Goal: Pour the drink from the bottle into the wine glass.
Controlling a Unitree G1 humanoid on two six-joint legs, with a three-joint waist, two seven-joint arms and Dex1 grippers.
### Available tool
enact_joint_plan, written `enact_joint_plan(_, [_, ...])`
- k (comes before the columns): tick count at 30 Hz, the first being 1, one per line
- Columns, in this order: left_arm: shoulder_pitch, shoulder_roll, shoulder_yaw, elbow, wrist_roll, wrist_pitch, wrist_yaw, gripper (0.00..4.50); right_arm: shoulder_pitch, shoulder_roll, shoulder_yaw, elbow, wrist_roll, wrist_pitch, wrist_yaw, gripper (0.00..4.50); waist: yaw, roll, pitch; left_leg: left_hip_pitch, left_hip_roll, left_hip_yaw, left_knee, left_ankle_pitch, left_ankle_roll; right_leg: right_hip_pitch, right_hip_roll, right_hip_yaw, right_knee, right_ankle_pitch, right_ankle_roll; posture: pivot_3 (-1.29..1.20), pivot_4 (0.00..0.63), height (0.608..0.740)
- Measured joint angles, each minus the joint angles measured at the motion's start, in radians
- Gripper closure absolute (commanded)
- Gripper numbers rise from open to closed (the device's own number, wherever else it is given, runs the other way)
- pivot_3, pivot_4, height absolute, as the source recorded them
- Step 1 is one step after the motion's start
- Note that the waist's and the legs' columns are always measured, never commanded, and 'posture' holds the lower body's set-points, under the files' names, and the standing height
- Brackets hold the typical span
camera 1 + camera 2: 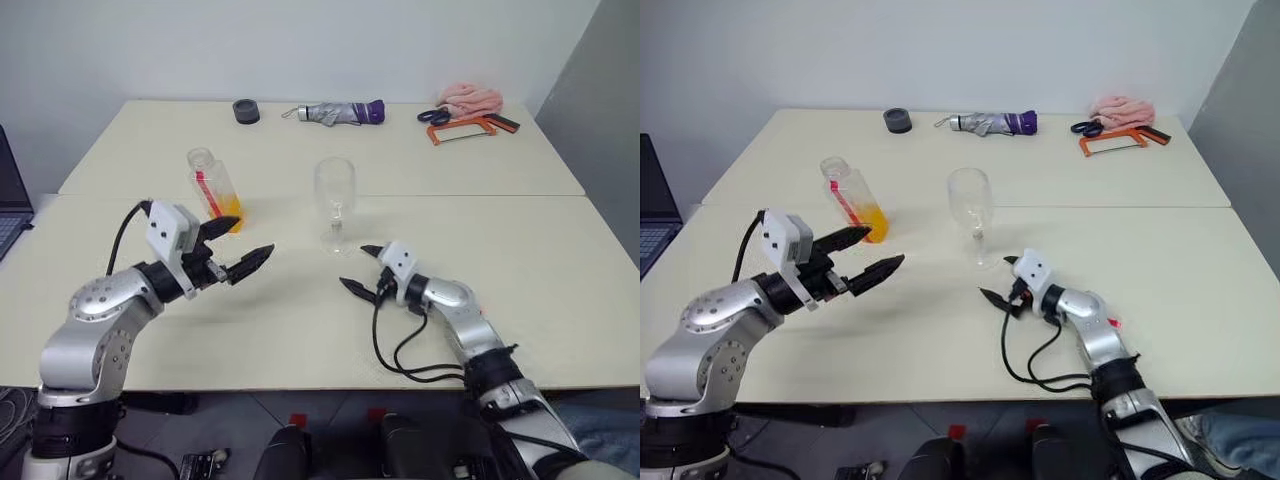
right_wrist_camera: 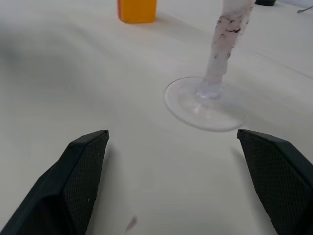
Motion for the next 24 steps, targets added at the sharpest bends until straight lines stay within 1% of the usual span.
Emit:
enact_joint_plan(2, [0.036, -0.031, 0.009, 0.057, 0.059, -0.045, 0.067, 0.00, 0.078, -0.070, 0.001, -0.185, 0.050, 0.093, 0.047, 0.02, 0.005, 0.001, 0.000, 0.001, 0.000, 0.001, 0.000, 0.000, 0.000, 0.000, -0.001, 0.000, 0.000, 0.000, 0.000, 0.00, 0.150, 0.740])
enact_joint_plan(3, [0.056, -0.063, 0.014, 0.110, 0.096, -0.076, 0.110, 0.00, 0.114, -0.114, -0.004, -0.304, 0.084, 0.161, 0.066, 0.02, 0.005, 0.001, 0.000, 0.000, 0.000, 0.000, 0.000, 0.000, 0.000, 0.000, -0.001, 0.000, 0.000, 0.000, 0.000, 0.00, 0.150, 0.740])
enact_joint_plan(4, [0.062, -0.072, 0.014, 0.125, 0.107, -0.085, 0.125, 0.00, 0.121, -0.124, -0.006, -0.338, 0.096, 0.182, 0.070, 0.02, 0.004, 0.000, 0.000, 0.000, 0.000, 0.000, 0.000, 0.000, 0.000, 0.000, -0.001, 0.000, 0.000, 0.000, 0.000, 0.00, 0.150, 0.740])
enact_joint_plan(6, [0.066, -0.101, 0.014, 0.180, 0.143, -0.139, 0.159, 0.00, 0.146, -0.146, -0.009, -0.483, 0.155, 0.269, 0.076, 0.02, 0.006, -0.001, 0.000, 0.000, 0.001, -0.001, 0.000, 0.000, 0.000, 0.000, 0.000, -0.001, 0.000, 0.000, 0.000, 0.00, 0.150, 0.740])
enact_joint_plan(9, [0.056, -0.107, 0.017, 0.224, 0.178, -0.205, 0.187, 0.00, 0.155, -0.160, -0.009, -0.626, 0.221, 0.361, 0.065, 0.02, 0.009, -0.001, 0.000, 0.000, 0.001, -0.002, 0.000, 0.000, 0.000, 0.001, 0.001, -0.002, 0.000, 0.000, 0.000, 0.00, 0.150, 0.740])
enact_joint_plan(16, [-0.065, -0.115, 0.018, 0.350, 0.200, -0.266, 0.201, 0.00, 0.113, -0.165, -0.022, -0.757, 0.290, 0.494, -0.009, 0.02, 0.022, -0.001, 0.000, 0.000, 0.000, -0.002, 0.001, 0.000, 0.000, 0.001, 0.001, -0.002, 0.000, 0.000, 0.000, 0.00, 0.150, 0.740])
enact_joint_plan(24, [-0.186, -0.114, 0.011, 0.467, 0.221, -0.297, 0.191, 0.00, 0.086, -0.183, -0.022, -0.786, 0.308, 0.558, -0.041, 0.02, 0.021, -0.001, 0.000, -0.001, -0.001, -0.001, 0.001, 0.000, 0.000, 0.000, 0.001, -0.002, 0.000, 0.000, 0.000, 0.00, 0.150, 0.740])
